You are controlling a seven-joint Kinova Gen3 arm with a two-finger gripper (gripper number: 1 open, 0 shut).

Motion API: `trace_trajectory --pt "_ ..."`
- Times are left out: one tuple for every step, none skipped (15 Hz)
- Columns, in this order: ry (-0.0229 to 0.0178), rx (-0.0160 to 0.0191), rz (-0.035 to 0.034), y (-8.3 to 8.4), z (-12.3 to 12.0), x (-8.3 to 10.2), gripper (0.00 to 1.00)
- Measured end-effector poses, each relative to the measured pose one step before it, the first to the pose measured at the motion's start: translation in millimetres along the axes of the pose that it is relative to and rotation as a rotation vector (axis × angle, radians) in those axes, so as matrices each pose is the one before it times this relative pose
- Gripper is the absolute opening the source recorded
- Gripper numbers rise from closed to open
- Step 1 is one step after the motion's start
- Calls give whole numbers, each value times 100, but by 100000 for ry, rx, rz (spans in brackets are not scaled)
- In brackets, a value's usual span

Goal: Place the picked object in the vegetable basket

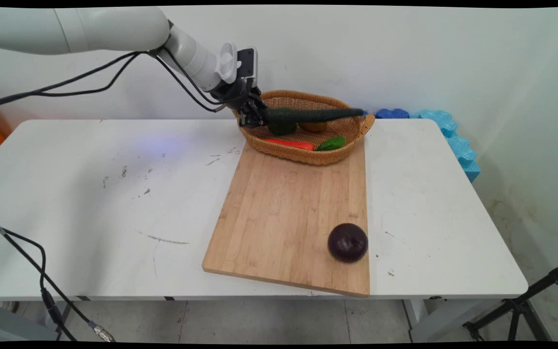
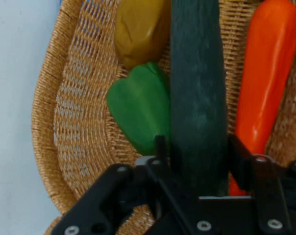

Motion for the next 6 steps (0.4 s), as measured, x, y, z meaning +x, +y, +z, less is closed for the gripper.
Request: trace_trajectory --pt "0 272 -83 -25 387 10 100" --pt "22 220 -60 -21 341 9 100" --pt "20 144 -68 -14 248 4 100" --pt "0 108 -63 -11 141 -10 100" --pt "1 167 -68 -21 178 1 100" --pt "-2 111 -50 -16 90 -8 100"
